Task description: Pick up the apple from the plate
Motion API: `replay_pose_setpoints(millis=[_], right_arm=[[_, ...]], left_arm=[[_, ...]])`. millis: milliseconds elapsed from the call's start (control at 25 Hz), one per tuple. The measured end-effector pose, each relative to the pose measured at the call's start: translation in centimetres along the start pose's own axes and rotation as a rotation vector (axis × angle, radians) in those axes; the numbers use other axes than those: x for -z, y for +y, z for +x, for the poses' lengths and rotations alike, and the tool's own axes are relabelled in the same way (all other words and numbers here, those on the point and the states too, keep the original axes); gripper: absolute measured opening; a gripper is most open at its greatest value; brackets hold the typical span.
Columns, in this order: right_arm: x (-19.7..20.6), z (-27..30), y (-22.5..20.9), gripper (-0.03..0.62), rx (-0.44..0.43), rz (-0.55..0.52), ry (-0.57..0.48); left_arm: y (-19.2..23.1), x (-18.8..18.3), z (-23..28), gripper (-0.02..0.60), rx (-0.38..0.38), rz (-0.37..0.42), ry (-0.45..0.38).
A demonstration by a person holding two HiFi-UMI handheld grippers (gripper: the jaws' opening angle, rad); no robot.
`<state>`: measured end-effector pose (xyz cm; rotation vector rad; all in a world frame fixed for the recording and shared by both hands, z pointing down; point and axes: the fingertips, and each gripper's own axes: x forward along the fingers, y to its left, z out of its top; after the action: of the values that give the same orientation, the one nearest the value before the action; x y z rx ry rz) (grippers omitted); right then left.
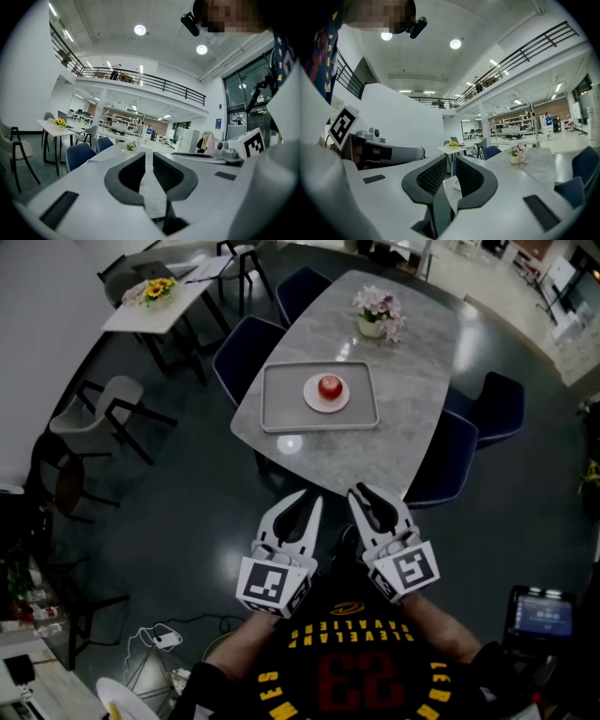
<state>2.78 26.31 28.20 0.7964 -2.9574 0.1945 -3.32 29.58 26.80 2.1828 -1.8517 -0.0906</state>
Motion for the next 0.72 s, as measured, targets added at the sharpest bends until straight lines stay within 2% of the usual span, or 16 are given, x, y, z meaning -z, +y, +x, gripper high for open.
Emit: replay_pose_setpoints(millis=[200,720], right_arm=[[-0.1,2.1,-4.3,0.058,-0.023,0.024,0.013],[-0.2,6.1,-15.3,0.058,-0.07,0.096,0.05]], left_arm=[[0.5,-0.3,4.5,0.04,-0.013,-0.01,-0.009],[1.0,-0.5,15.2,0.04,-0.085,-0.042,0.054]])
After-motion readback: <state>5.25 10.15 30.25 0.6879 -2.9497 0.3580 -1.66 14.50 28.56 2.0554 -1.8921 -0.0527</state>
